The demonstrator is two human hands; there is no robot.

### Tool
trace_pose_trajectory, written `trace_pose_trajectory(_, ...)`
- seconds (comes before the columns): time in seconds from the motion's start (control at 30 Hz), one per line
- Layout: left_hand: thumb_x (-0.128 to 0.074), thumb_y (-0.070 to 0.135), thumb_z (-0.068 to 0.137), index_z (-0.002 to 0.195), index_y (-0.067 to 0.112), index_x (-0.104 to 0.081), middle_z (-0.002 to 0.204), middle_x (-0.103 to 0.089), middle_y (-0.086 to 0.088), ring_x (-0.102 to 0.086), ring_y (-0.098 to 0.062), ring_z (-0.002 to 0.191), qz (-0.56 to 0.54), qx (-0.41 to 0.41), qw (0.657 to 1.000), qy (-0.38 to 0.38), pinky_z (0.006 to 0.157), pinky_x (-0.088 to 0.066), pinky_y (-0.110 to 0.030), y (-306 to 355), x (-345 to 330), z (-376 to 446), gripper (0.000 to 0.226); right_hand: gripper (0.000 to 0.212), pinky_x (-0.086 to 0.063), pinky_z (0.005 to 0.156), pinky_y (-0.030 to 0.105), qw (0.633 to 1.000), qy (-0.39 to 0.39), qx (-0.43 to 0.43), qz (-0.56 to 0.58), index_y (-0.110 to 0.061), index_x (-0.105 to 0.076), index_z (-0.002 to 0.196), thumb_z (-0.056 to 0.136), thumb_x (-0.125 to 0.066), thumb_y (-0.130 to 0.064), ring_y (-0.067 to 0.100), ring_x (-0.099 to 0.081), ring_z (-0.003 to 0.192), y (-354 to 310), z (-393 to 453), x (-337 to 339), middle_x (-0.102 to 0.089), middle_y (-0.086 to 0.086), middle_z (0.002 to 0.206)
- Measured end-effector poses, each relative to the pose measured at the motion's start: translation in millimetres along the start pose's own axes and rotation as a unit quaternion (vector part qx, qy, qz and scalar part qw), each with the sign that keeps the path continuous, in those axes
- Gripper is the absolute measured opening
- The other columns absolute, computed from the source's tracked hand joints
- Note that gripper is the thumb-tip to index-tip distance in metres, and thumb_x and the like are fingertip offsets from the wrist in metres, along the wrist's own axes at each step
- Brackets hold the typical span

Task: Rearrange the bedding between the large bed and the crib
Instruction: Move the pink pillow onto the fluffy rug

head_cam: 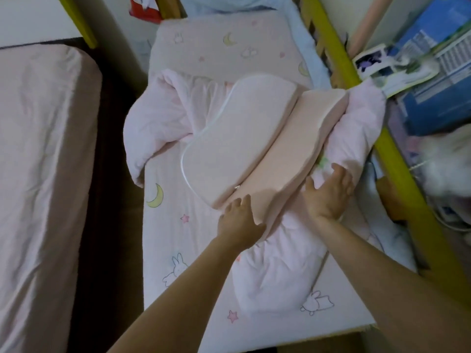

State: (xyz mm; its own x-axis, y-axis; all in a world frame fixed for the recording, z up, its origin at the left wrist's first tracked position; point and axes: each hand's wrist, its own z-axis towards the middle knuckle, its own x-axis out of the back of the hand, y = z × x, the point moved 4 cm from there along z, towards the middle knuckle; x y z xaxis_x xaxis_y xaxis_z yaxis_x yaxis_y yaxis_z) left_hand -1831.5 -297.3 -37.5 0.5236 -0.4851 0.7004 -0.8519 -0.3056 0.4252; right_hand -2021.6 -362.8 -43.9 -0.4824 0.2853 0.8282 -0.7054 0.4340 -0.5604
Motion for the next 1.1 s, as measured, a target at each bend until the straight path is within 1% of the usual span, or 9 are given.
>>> trace_pose_trajectory(0.17,-0.049,0.060,0.088,0.153,0.020,-0.004,0.160,-0.001,-0.006,0.001,-0.026,0.147,0.005,-0.012,0.995,0.099,0.117,-0.013,-0.040,33,-20,41,0.089,0.108,-0.032,0.110,0.047,0.987,-0.075,-0.142,0.030,-0.015,-0.015,0.151,0.070,-0.078,-0.047,0.031,-0.028,0.140,64,32,-20,-0.024,0.010,0.154)
trace_pose_trajectory(0.37,-0.059,0.071,0.071,0.149,0.021,0.000,0.155,-0.010,-0.013,-0.014,-0.037,0.141,0.079,0.045,0.991,0.095,0.113,-0.020,-0.052,43,-54,100,0.110,0.131,-0.027,0.111,0.052,0.938,-0.187,-0.267,0.119,-0.020,0.006,0.151,0.060,-0.084,-0.051,0.035,-0.023,0.140,100,34,-60,-0.017,0.016,0.153)
trace_pose_trajectory(0.53,-0.066,0.074,0.060,0.146,0.008,-0.010,0.143,-0.029,-0.020,-0.032,-0.039,0.130,0.097,0.106,0.982,0.125,0.108,-0.025,-0.055,40,-70,140,0.122,0.140,-0.035,0.107,0.051,0.923,-0.228,-0.268,0.157,-0.020,0.010,0.151,0.054,-0.084,-0.057,0.037,-0.030,0.137,117,19,-100,-0.019,0.015,0.153)
trace_pose_trajectory(0.63,-0.070,0.056,0.069,0.134,0.006,-0.034,0.129,-0.051,-0.015,-0.050,-0.036,0.119,0.076,0.075,0.985,0.134,0.096,-0.039,-0.044,36,-62,150,0.090,0.122,-0.041,0.101,0.048,0.943,-0.194,-0.233,0.140,-0.014,-0.004,0.151,0.062,-0.086,-0.038,0.038,-0.041,0.130,122,23,-102,-0.032,0.017,0.147)
trace_pose_trajectory(0.77,-0.068,0.036,0.075,0.108,0.012,-0.062,0.102,-0.064,-0.011,-0.061,-0.033,0.101,0.062,0.044,0.989,0.128,0.081,-0.049,-0.035,35,-28,145,0.041,0.066,-0.048,0.090,0.037,0.923,-0.208,-0.190,0.262,-0.006,-0.042,0.133,0.073,-0.067,0.007,0.030,-0.056,0.113,107,28,-91,-0.055,0.010,0.120)
trace_pose_trajectory(0.87,-0.066,0.033,0.072,0.075,0.018,-0.061,0.076,-0.057,-0.004,-0.063,-0.032,0.092,0.042,0.033,0.993,0.110,0.070,-0.045,-0.027,43,-5,121,0.017,0.045,-0.046,0.073,0.028,0.895,-0.264,-0.200,0.298,-0.006,-0.051,0.126,0.083,-0.060,0.005,0.025,-0.057,0.096,83,25,-71,-0.058,0.006,0.105)
trace_pose_trajectory(0.93,-0.065,0.029,0.072,0.068,0.020,-0.063,0.081,-0.064,-0.007,-0.064,-0.032,0.090,0.074,-0.016,0.991,0.106,0.071,-0.045,-0.027,57,17,101,0.010,0.038,-0.043,0.071,0.026,0.879,-0.274,-0.215,0.326,0.000,-0.051,0.127,0.089,-0.057,0.000,0.022,-0.053,0.095,70,20,-52,-0.058,0.005,0.101)
trace_pose_trajectory(1.0,-0.064,0.030,0.074,0.074,0.020,-0.068,0.088,-0.068,-0.009,-0.064,-0.032,0.088,0.122,-0.069,0.983,0.122,0.068,-0.042,-0.028,73,41,81,0.011,0.036,-0.045,0.076,0.031,0.893,-0.252,-0.187,0.321,0.000,-0.055,0.122,0.087,-0.061,-0.001,0.026,-0.057,0.092,57,17,-32,-0.061,0.006,0.095)
trace_pose_trajectory(1.1,-0.057,0.041,0.082,0.089,0.019,-0.066,0.095,-0.066,-0.008,-0.062,-0.032,0.091,0.204,-0.133,0.957,0.157,0.071,-0.038,-0.030,99,85,36,0.025,0.037,-0.047,0.083,0.030,0.912,-0.208,-0.122,0.332,0.001,-0.057,0.119,0.083,-0.066,0.002,0.029,-0.059,0.101,24,8,20,-0.062,0.013,0.107)
